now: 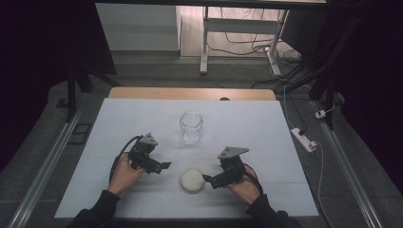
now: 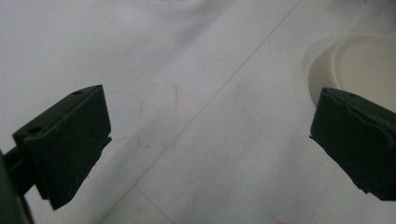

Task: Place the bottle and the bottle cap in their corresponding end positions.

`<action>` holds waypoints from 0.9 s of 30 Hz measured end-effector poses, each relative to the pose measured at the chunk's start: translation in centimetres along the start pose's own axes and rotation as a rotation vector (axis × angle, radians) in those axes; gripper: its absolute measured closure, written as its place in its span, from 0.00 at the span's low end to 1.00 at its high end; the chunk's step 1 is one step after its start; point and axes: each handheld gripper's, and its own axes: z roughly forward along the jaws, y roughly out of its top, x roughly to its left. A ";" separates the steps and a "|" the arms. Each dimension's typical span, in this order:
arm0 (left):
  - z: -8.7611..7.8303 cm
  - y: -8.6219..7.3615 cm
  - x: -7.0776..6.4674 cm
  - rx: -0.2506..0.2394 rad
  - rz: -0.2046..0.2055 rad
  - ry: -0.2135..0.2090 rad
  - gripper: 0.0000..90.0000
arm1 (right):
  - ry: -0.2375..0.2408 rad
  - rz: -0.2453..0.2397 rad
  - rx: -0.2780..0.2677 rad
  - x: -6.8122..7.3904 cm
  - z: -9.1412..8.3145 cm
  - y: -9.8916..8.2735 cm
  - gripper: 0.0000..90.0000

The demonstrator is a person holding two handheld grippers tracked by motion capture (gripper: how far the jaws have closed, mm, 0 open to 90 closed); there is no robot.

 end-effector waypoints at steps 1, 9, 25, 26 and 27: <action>-0.2 -0.2 -0.1 -0.004 -0.004 -0.002 0.00 | 0.001 0.003 0.004 -0.1 -0.1 -0.1 0.00; -1.8 -1.7 -0.5 -0.018 -0.023 0.006 0.00 | -0.015 0.018 0.025 -0.8 -1.2 -0.8 0.00; -5.2 -5.2 -1.4 -0.060 -0.083 0.017 0.00 | -0.057 0.042 0.024 -0.8 -4.4 -2.3 0.00; -5.5 -5.4 -1.5 -0.063 -0.087 0.020 0.00 | -0.059 0.046 0.022 -0.8 -4.6 -2.4 0.00; -5.7 -5.7 -1.5 -0.065 -0.090 0.023 0.00 | -0.062 0.048 0.020 -0.8 -4.9 -2.6 0.00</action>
